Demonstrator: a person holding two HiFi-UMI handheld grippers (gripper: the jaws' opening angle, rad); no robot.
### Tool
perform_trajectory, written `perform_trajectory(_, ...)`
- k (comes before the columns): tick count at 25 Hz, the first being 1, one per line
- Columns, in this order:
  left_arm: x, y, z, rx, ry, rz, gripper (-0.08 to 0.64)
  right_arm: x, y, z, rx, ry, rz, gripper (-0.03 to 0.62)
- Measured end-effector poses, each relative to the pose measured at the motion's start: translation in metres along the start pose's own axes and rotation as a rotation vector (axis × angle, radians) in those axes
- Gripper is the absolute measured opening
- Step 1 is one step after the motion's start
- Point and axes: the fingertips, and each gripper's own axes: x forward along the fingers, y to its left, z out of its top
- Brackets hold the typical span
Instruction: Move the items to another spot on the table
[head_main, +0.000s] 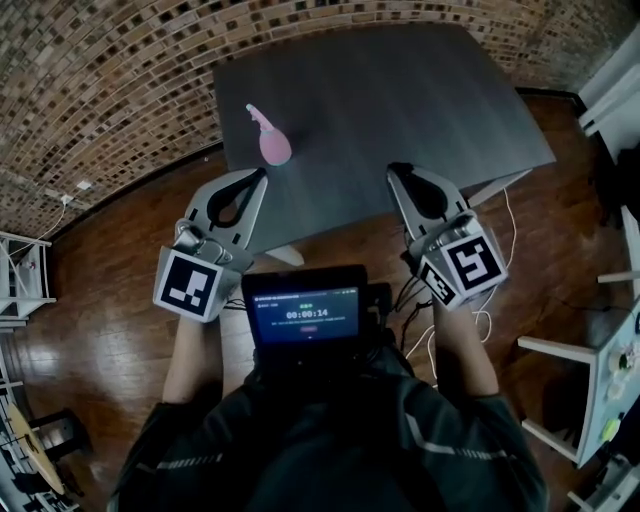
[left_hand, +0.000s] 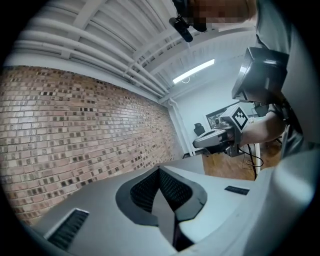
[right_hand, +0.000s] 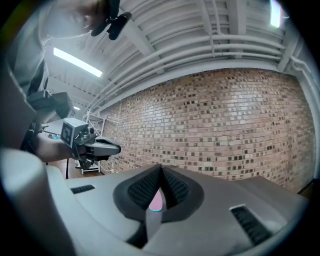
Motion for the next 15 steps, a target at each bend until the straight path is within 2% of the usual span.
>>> perform_trajectory(15, -0.028, 0.018, -0.011, -0.015, -0.009, -0.004, -0.003, 0.016, 0.016, 0.006, -0.008, 0.012, -0.038, -0.002)
